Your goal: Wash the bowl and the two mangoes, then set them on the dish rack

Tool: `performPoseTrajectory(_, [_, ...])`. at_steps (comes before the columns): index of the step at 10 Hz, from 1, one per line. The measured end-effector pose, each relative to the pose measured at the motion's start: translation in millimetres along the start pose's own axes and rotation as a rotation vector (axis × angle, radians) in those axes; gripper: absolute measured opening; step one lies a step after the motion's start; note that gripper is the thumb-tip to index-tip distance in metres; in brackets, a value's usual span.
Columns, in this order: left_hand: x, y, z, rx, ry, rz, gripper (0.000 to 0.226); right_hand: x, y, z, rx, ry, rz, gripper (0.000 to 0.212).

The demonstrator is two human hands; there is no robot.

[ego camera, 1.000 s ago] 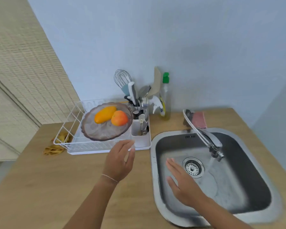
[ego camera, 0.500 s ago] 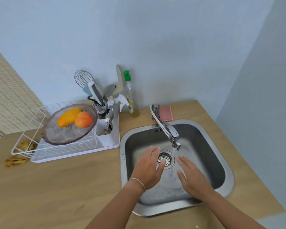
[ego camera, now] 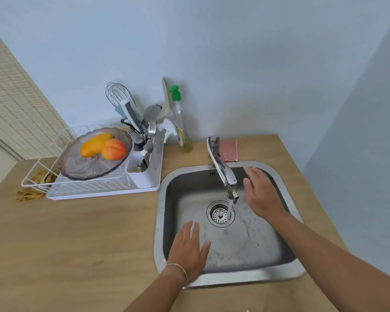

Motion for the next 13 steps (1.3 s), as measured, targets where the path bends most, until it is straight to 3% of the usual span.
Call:
performPoseTrajectory(1, [1, 2, -1, -0.016, -0.018, -0.002, 0.071, 59, -34, -12, 0.044, 0.089, -0.089, 0.050])
performPoseTrajectory(2, [0, 3, -3, -0.035, 0.000, 0.002, 0.070, 111, -66, -3, -0.003, 0.042, -0.139, 0.052])
performPoseTrajectory(3, [-1, 4, -4, -0.039, 0.004, -0.011, 0.069, 138, -81, 19, -0.118, -0.163, -0.078, 0.060])
performPoseTrajectory(4, [-2, 4, -4, -0.041, -0.001, -0.025, 0.069, 137, -75, 38, -0.324, -0.298, -0.088, 0.054])
performPoseTrajectory(5, [-2, 4, -5, -0.041, 0.005, -0.031, 0.069, 131, -66, 46, -0.461, -0.300, -0.137, 0.056])
performPoseTrajectory(9, [0, 6, -9, -0.074, -0.067, -0.012, 0.071, 133, -63, 50, -0.469, -0.236, -0.074, 0.056])
performPoseTrajectory(11, [1, 3, -6, -0.076, -0.078, -0.004, 0.071, 125, -70, 48, -0.515, -0.368, -0.141, 0.032])
performPoseTrajectory(12, [1, 0, -1, -0.090, -0.092, -0.009, 0.079, 108, -85, 38, -0.444, -0.242, -0.332, 0.031])
performPoseTrajectory(13, [4, -2, 3, -0.124, -0.127, -0.014, 0.080, 57, -108, 26, -0.228, -0.101, -0.455, 0.048])
Point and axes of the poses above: each hand's wrist, its own x-axis towards the middle knuckle, its own z-axis out of the palm, y = z × x, the point moved 2 cm from there along x, towards the middle knuckle, and after that the axes turned 5 degrees about -z, right-handed, at the moved point
